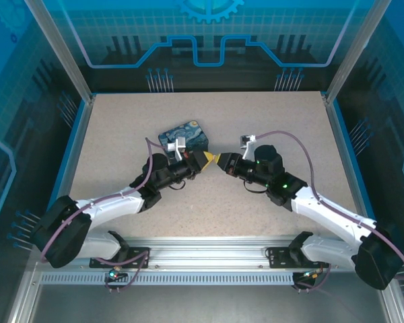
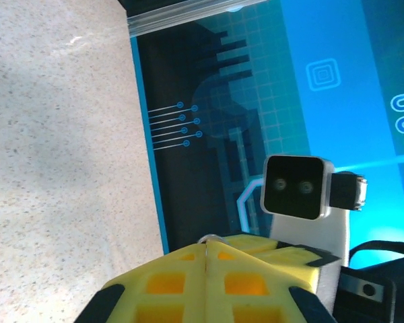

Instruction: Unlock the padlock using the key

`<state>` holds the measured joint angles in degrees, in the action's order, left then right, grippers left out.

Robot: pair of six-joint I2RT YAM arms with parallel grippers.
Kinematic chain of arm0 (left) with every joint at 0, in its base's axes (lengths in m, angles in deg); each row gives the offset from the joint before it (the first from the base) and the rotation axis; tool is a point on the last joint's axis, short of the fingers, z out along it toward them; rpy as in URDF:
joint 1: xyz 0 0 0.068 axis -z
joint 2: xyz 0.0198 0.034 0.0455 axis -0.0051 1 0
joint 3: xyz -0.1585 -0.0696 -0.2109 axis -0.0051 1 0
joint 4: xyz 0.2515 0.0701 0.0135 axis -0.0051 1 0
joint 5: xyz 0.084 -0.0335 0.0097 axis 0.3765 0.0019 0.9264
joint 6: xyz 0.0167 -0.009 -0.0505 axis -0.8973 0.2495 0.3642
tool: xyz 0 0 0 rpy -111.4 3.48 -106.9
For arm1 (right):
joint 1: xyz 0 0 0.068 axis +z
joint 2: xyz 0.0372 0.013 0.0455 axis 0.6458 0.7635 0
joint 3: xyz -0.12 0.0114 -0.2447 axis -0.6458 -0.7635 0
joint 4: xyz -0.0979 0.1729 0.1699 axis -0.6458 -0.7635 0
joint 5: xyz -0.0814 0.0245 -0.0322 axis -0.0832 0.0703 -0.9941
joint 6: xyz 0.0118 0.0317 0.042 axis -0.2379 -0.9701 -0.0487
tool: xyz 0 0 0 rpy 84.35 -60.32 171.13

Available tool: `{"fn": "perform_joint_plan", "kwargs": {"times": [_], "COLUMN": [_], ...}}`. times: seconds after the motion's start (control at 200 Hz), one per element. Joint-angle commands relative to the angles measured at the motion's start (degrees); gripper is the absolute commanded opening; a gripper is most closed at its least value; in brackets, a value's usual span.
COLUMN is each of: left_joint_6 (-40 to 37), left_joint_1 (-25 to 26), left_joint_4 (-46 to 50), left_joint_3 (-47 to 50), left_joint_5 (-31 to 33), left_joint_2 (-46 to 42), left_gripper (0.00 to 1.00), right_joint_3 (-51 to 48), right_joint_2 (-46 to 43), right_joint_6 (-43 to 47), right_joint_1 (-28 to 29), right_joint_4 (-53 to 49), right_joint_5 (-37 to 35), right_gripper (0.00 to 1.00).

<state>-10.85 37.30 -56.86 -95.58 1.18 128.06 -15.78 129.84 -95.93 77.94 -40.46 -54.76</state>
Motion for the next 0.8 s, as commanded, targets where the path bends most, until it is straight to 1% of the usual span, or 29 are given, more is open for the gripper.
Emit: {"fn": "perform_joint_plan", "kwargs": {"times": [0.0, 0.065, 0.13, 0.235, 0.265, 0.325, 0.415, 0.495, 0.61, 0.795], "left_joint_6": [-8.9, -14.1, -20.6, -31.7, -34.6, -39.6, -44.7, -47.1, -49.3, -50.6], "left_joint_1": [-0.5, -0.9, -1.5, -1.7, -1.7, -1.8, -1.9, -1.9, -1.9, -1.9], "left_joint_4": [7.1, 12.9, 21.2, 35.5, 39.3, 45.6, 52.2, 55.6, 57.4, 58.2], "left_joint_3": [-2.5, -3.8, -6.2, -11.1, -12.6, -15.1, -17.9, -19.8, -21.5, -23.2], "left_joint_5": [-0.7, -2.1, -3.7, -6.4, -7.1, -8.9, -11.3, -14.1, -18.5, -22.6], "left_joint_2": [-4.1, -6.2, -8.6, -12.0, -12.6, -13.6, -14.4, -14.4, -14.1, -13.6], "left_gripper": [0.00, 0.00, 0.00, 0.00, 0.00, 0.00, 0.00, 0.00, 0.00, 0.00], "right_joint_3": [-0.6, -1.0, -1.8, -3.1, -3.6, -3.9, -3.6, -3.9, -4.3, -3.9], "right_joint_2": [-3.8, -5.4, -6.9, -8.4, -8.8, -9.1, -8.8, -8.6, -8.2, -7.3], "right_joint_6": [5.5, 8.9, 12.5, 17.8, 19.3, 22.0, 24.4, 24.7, 24.1, 25.1], "right_joint_1": [-3.2, -5.4, -8.1, -11.9, -12.9, -13.7, -13.8, -13.7, -13.1, -9.7], "right_joint_4": [-5.5, -7.5, -8.2, -6.2, -4.4, -1.6, 1.1, 3.5, 8.0, 8.8], "right_joint_5": [3.5, 6.1, 10.0, 18.3, 21.7, 27.6, 33.7, 36.4, 38.9, 39.6], "right_gripper": [0.21, 0.26, 0.29, 0.33, 0.35, 0.39, 0.42, 0.42, 0.42, 0.41]}}
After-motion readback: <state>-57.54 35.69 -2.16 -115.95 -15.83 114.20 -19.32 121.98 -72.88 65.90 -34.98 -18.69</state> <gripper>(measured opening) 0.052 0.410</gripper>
